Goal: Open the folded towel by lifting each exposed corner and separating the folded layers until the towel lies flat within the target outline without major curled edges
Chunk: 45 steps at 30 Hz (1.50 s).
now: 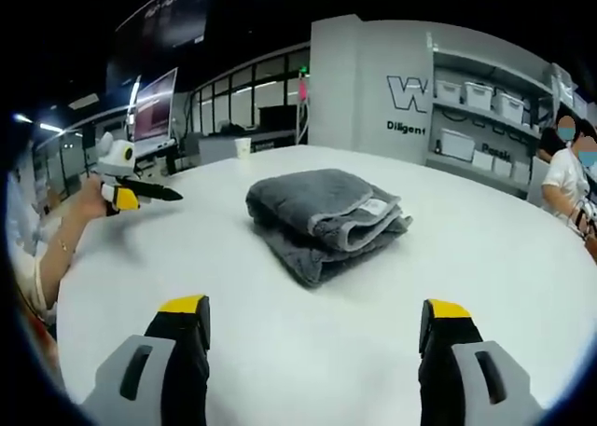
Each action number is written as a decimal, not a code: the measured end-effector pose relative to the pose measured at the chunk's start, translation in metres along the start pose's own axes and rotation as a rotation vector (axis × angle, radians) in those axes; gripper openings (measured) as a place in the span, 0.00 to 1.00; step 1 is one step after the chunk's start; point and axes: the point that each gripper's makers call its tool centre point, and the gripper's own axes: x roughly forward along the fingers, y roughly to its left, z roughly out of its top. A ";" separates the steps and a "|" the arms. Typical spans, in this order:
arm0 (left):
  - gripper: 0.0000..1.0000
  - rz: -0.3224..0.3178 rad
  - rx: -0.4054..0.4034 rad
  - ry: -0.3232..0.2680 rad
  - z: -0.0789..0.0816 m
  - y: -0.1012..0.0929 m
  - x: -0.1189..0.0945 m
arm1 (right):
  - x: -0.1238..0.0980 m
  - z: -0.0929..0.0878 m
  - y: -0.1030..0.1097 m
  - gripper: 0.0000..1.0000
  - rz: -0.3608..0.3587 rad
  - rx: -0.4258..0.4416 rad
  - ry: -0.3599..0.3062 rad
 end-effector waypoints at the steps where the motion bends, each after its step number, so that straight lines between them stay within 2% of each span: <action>1: 0.98 0.000 -0.001 0.001 -0.001 0.000 0.000 | 0.000 -0.001 0.000 0.93 0.000 0.001 0.002; 4: 0.98 0.009 -0.005 0.013 -0.003 0.002 0.000 | 0.000 -0.005 0.002 0.93 -0.001 -0.005 0.017; 12: 0.98 0.008 -0.001 0.014 -0.003 -0.001 0.000 | 0.002 -0.005 -0.001 0.89 0.001 -0.024 0.019; 20: 0.98 0.004 0.009 0.031 -0.005 -0.002 0.002 | 0.004 -0.015 0.005 0.85 0.009 -0.084 0.084; 23: 0.99 0.003 0.009 0.027 -0.004 -0.001 0.002 | 0.006 -0.008 0.005 0.84 0.010 -0.067 0.053; 27: 0.99 0.011 0.021 0.029 -0.002 0.000 0.001 | 0.007 -0.003 0.007 0.88 0.011 -0.056 0.020; 31: 0.99 0.012 0.017 0.035 -0.002 0.002 0.002 | 0.009 -0.010 0.010 0.92 0.000 -0.092 0.058; 35: 0.99 0.015 0.028 0.028 0.000 0.002 0.000 | 0.010 -0.008 0.009 0.91 -0.002 -0.112 0.055; 39: 0.99 0.019 0.030 0.028 -0.001 0.002 -0.002 | 0.009 -0.002 0.010 0.98 -0.002 -0.112 0.029; 42: 0.99 0.024 0.030 0.032 -0.003 0.002 -0.003 | 0.008 0.010 0.015 0.99 0.020 -0.123 -0.029; 45: 0.99 0.026 0.032 0.034 -0.003 0.001 -0.004 | 0.007 0.011 0.016 0.99 0.027 -0.116 -0.031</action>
